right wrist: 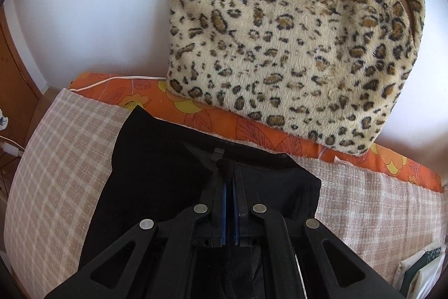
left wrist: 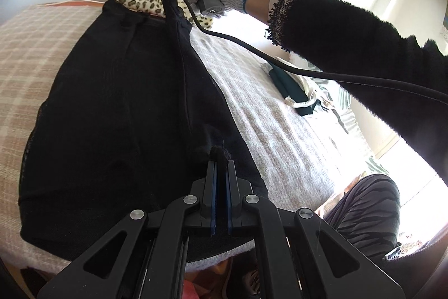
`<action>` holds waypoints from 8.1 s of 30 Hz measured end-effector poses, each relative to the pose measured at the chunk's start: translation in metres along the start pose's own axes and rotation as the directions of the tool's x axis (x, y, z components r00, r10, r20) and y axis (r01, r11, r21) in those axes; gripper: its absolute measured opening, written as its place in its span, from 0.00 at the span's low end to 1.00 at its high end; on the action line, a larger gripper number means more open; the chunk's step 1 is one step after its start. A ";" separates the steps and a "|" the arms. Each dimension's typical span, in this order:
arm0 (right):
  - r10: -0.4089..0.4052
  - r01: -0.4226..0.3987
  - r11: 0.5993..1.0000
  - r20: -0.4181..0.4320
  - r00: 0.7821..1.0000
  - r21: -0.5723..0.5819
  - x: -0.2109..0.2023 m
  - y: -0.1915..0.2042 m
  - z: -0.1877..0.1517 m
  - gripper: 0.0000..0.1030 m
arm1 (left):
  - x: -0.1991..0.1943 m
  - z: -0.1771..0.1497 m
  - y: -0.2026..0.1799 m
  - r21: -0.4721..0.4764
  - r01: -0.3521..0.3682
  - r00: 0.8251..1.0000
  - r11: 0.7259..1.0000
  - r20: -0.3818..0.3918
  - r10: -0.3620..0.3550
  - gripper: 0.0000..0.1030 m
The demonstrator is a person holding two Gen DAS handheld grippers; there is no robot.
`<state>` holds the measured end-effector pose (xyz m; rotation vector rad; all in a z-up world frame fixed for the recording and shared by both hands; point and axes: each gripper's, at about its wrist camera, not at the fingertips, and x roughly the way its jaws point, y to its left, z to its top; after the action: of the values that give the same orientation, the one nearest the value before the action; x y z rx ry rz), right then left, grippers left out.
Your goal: Fold small clothes
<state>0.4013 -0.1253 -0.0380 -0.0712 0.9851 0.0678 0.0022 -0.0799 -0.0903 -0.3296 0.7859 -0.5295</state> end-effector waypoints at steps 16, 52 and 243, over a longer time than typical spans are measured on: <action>0.067 -0.066 0.993 0.009 0.998 -0.099 0.019 0.047 0.000 0.46 | -0.009 -0.008 0.008 0.005 -0.081 0.997 0.997 0.004 0.081 0.04; 0.205 -0.202 0.977 -0.040 0.978 0.064 -0.120 -0.043 -0.193 0.41 | -0.048 -0.012 0.004 0.149 -0.110 0.992 0.983 -0.052 0.119 0.31; 0.521 -0.524 0.852 -0.129 0.844 0.012 -0.133 0.017 -0.269 0.18 | 0.009 0.099 0.134 0.118 -0.107 0.948 0.987 -0.286 0.137 0.23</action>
<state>0.1031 -0.1358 -0.0755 0.1781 1.1105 0.5864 0.1248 0.0339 -0.0921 -0.1072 1.0567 -0.5055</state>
